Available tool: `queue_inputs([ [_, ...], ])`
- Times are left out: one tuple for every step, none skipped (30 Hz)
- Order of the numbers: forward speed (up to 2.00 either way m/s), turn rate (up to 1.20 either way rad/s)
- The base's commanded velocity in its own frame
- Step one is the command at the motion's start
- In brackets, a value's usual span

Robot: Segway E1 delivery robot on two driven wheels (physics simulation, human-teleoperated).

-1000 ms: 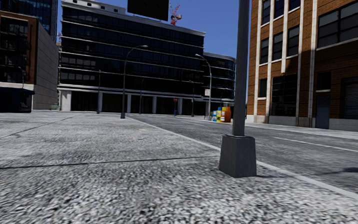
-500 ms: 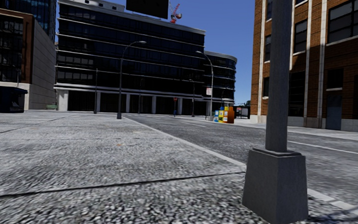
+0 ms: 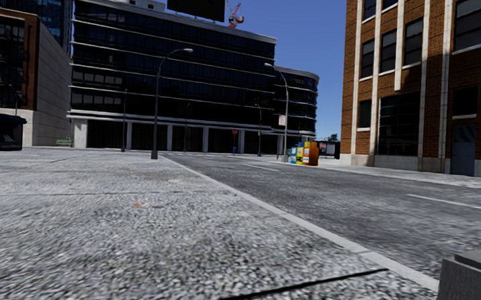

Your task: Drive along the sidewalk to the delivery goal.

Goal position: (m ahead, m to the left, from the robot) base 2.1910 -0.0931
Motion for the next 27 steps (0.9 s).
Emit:
queue_inputs([
  [1.35,0.0],
  [1.35,0.0],
  [1.35,0.0],
  [1.35,0.0],
  [1.35,0.0],
  [1.35,0.0],
  [1.35,0.0],
  [1.35,0.0],
  [1.34,0.0],
  [1.34,0.0],
  [1.34,0.0],
  [1.33,0.0],
  [1.33,0.0],
  [1.33,0.0],
  [1.32,0.0],
  [1.31,0.0],
  [1.31,0.0],
  [1.31,0.0],
  [1.3,0.0],
  [1.3,0.0],
  [1.3,0.0],
  [1.3,0.0],
  [1.29,0.0],
  [1.31,0.0],
  [1.34,0.0],
  [1.34,0.0],
  [1.37,0.0],
])
